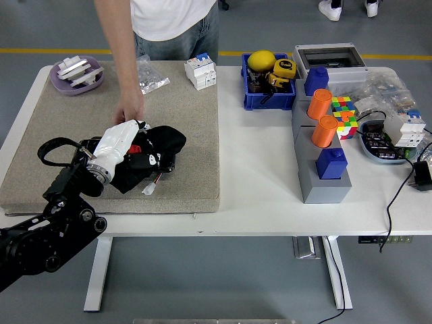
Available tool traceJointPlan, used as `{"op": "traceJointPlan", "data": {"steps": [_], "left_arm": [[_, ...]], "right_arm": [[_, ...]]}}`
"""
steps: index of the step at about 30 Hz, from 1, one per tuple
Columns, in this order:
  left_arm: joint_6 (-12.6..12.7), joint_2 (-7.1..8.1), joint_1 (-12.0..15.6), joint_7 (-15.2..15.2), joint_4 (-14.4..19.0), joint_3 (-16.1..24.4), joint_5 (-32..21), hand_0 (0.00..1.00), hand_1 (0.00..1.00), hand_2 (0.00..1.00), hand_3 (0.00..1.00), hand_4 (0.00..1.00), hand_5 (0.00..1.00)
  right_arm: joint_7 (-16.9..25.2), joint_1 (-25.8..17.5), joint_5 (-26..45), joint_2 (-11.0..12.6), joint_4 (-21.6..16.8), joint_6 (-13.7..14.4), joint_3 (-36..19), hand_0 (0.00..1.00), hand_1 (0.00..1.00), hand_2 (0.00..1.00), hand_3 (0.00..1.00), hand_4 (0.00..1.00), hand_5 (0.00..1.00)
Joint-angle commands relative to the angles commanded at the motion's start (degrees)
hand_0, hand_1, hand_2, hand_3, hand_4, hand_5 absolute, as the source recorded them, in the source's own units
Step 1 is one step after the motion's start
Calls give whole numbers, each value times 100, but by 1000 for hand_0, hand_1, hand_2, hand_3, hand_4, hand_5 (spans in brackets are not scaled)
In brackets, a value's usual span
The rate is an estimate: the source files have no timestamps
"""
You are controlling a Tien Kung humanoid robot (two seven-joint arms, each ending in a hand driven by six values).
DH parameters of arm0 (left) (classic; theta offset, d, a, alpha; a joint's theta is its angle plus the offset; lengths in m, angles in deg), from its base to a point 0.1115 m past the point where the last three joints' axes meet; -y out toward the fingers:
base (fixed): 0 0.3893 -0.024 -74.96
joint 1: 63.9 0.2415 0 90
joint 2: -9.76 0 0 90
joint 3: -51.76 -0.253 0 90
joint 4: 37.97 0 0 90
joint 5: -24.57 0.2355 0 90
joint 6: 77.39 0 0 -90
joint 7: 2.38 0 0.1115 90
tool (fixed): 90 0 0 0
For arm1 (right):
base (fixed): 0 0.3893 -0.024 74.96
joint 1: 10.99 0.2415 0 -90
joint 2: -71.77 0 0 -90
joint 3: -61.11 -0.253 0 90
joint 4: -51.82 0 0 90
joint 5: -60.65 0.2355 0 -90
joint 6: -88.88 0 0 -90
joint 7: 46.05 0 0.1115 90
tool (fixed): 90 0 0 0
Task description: Pick the rag up,wipe the panel,place it on the desk
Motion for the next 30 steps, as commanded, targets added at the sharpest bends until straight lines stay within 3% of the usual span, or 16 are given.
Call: {"op": "traceJointPlan", "data": {"steps": [8, 16, 30], "left_arm": [[9, -108, 25, 69, 63, -37, 10, 159, 174, 491, 465, 447, 2], [62, -157, 135, 70, -124, 173, 38, 159, 177, 490, 463, 444, 2], [98, 49, 433, 42, -415, 1170, 219, 160, 181, 489, 462, 444, 2]], "right_arm": [[1, 7, 26, 4, 5, 3, 13, 768, 697, 712, 681, 998, 521], [0, -2, 11, 3, 2, 2, -1, 768, 697, 712, 679, 998, 523], [-1, -25, -4, 10, 0, 2, -30, 768, 698, 712, 680, 998, 523]]}}
